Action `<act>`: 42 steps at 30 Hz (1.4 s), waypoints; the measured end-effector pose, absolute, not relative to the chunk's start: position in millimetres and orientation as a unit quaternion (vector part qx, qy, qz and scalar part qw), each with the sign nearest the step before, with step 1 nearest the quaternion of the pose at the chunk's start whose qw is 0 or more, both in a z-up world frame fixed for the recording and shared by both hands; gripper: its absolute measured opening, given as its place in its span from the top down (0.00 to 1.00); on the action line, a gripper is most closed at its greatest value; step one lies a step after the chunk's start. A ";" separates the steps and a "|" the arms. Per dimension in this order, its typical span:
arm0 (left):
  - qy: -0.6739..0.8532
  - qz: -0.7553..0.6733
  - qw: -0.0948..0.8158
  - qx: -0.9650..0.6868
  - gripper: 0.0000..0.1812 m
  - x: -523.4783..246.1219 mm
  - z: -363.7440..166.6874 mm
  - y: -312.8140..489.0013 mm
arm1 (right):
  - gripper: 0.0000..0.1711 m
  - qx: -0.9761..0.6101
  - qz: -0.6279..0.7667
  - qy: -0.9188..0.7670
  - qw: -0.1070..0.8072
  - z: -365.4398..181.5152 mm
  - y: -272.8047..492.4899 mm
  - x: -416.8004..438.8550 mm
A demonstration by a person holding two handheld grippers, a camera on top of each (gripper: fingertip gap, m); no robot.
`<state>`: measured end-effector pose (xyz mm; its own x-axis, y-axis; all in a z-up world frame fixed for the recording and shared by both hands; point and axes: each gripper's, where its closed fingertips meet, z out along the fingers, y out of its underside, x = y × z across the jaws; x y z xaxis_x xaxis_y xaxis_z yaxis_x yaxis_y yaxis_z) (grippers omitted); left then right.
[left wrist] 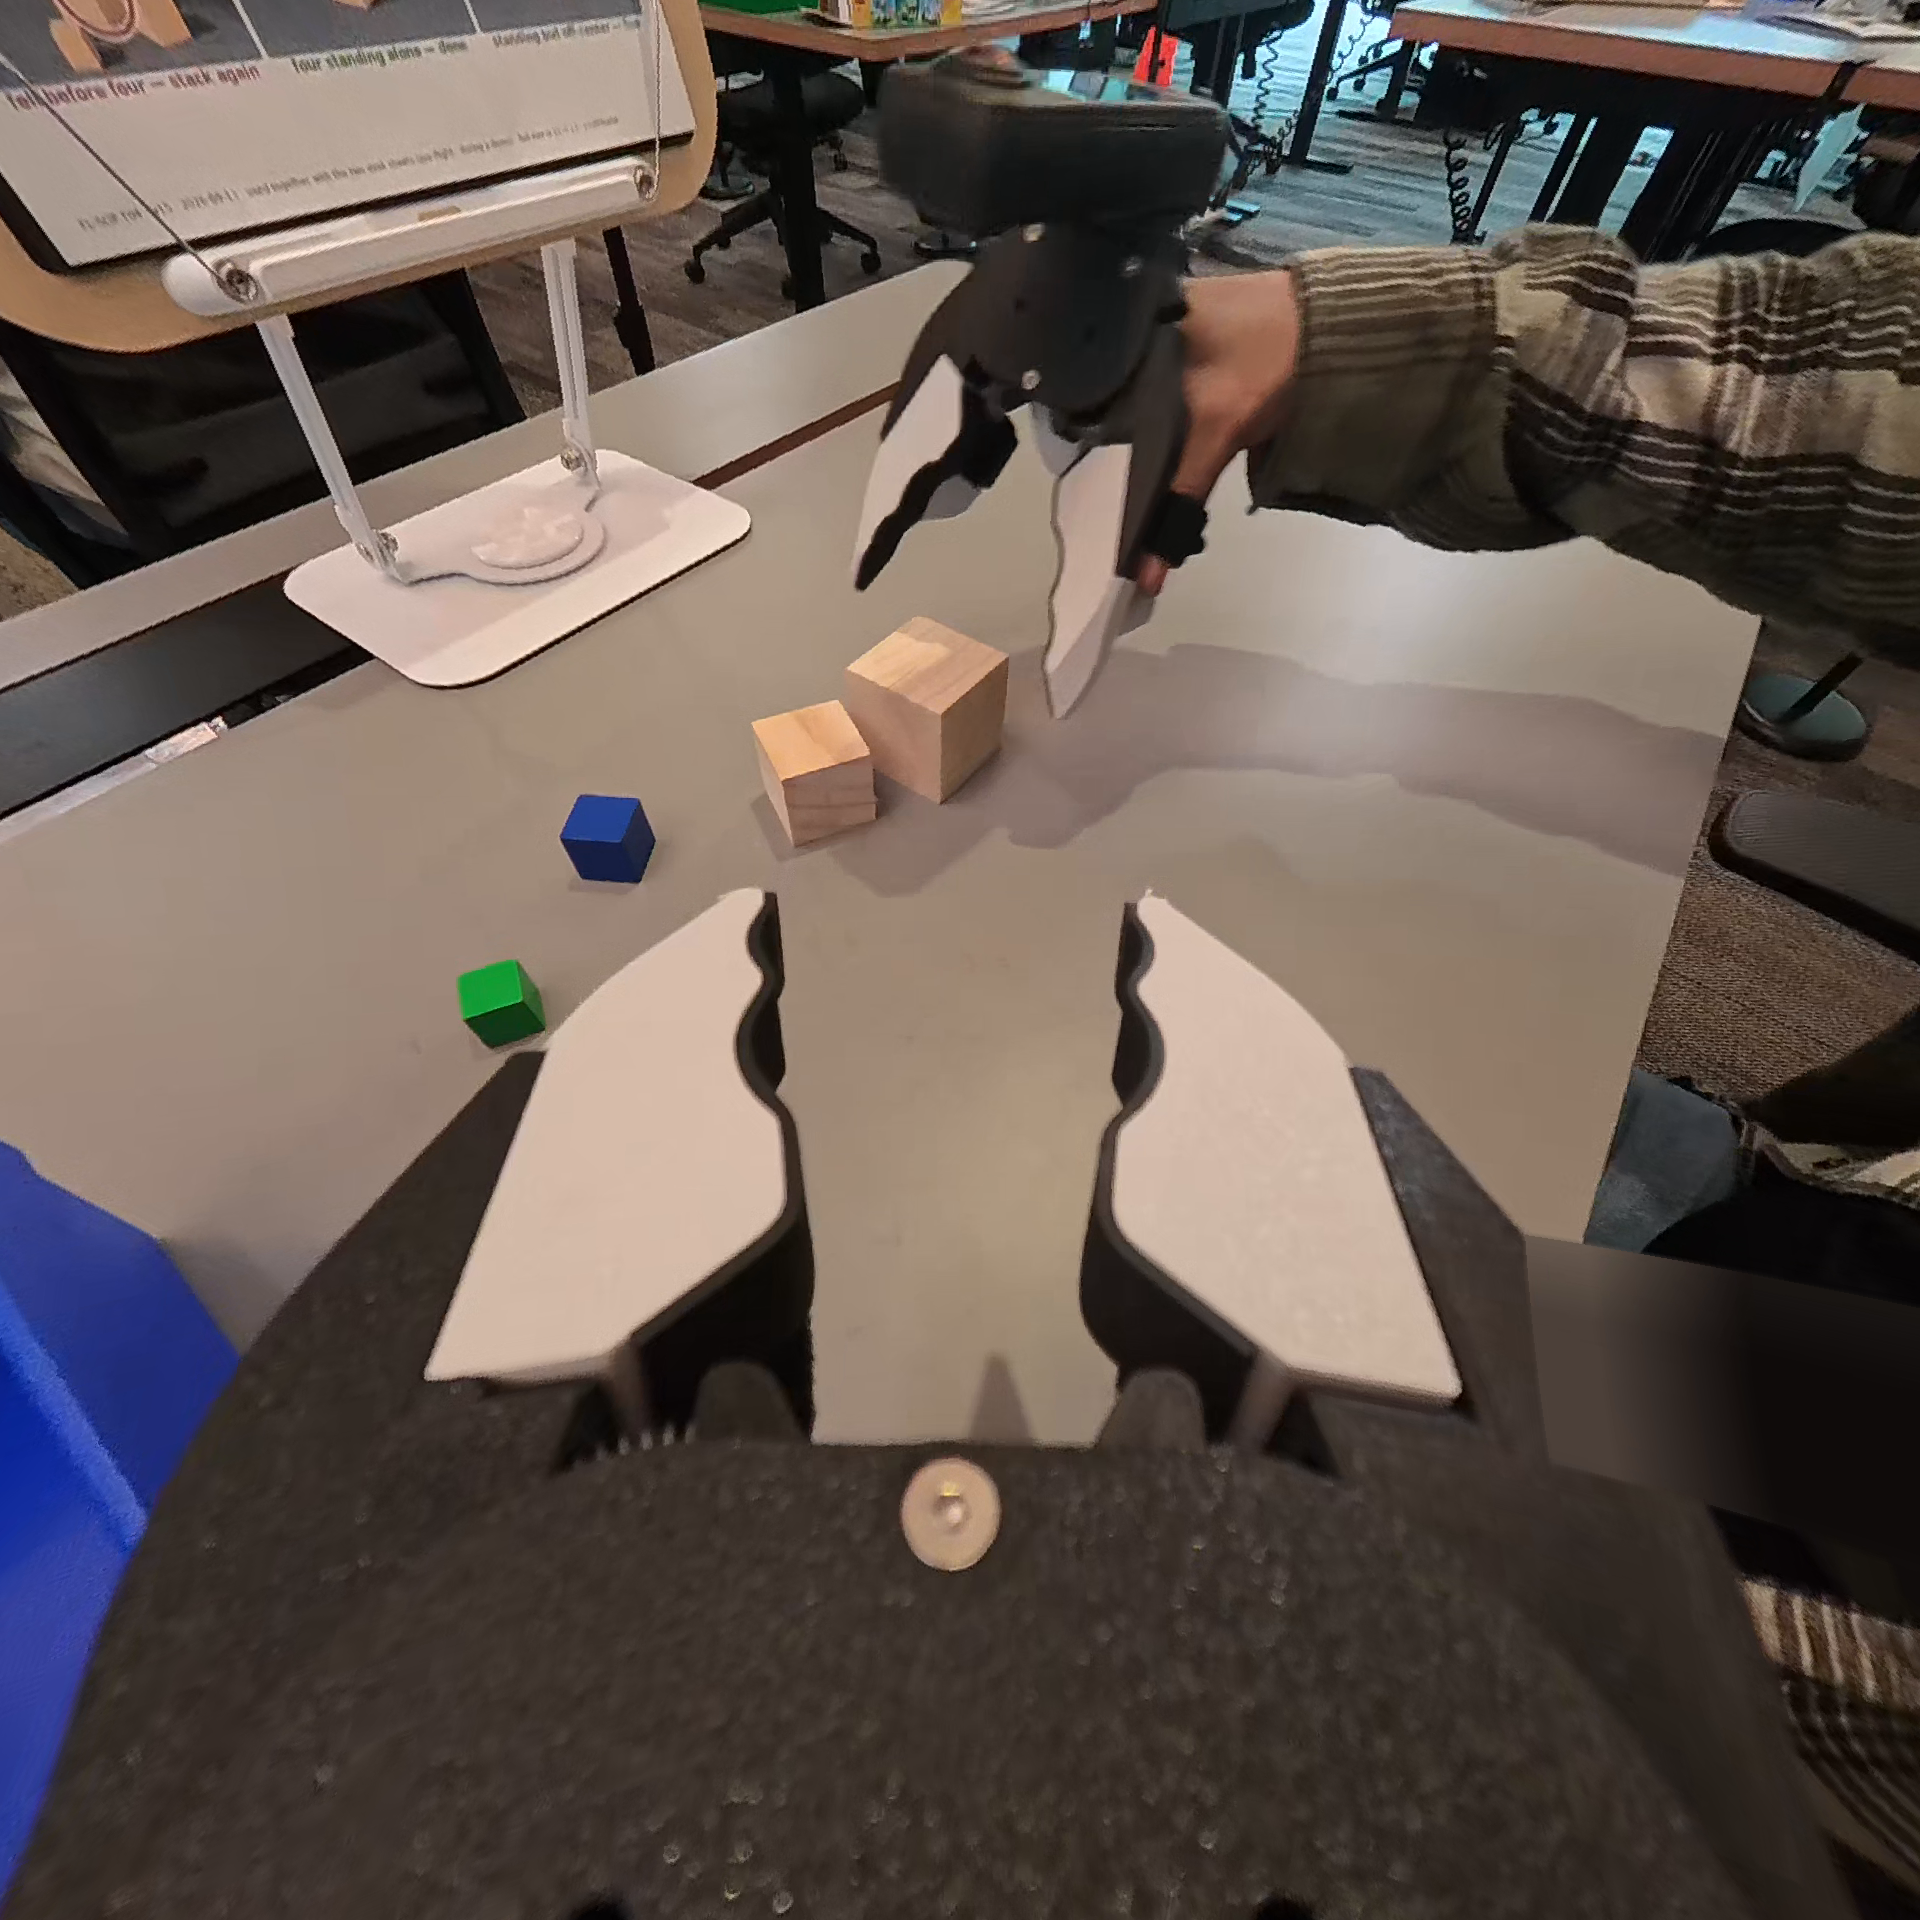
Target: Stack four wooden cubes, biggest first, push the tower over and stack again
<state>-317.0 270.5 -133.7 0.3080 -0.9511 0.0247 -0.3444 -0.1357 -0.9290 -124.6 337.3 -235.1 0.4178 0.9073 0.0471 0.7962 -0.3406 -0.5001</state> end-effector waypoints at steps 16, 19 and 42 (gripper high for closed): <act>0.488 -0.338 0.429 -0.680 0.66 -311.3 -148.2 272.8 | 0.65 -0.815 0.120 -0.548 0.144 -264.0 346.6 -127.4; 0.488 -0.340 0.430 -0.679 0.66 -310.5 -147.6 272.0 | 0.65 -0.819 0.110 -0.545 0.142 -260.9 343.2 -116.6; 0.502 -0.342 0.410 -0.681 0.66 -296.6 -161.9 269.5 | 0.44 -0.838 0.107 -0.493 0.209 -235.8 327.7 -77.4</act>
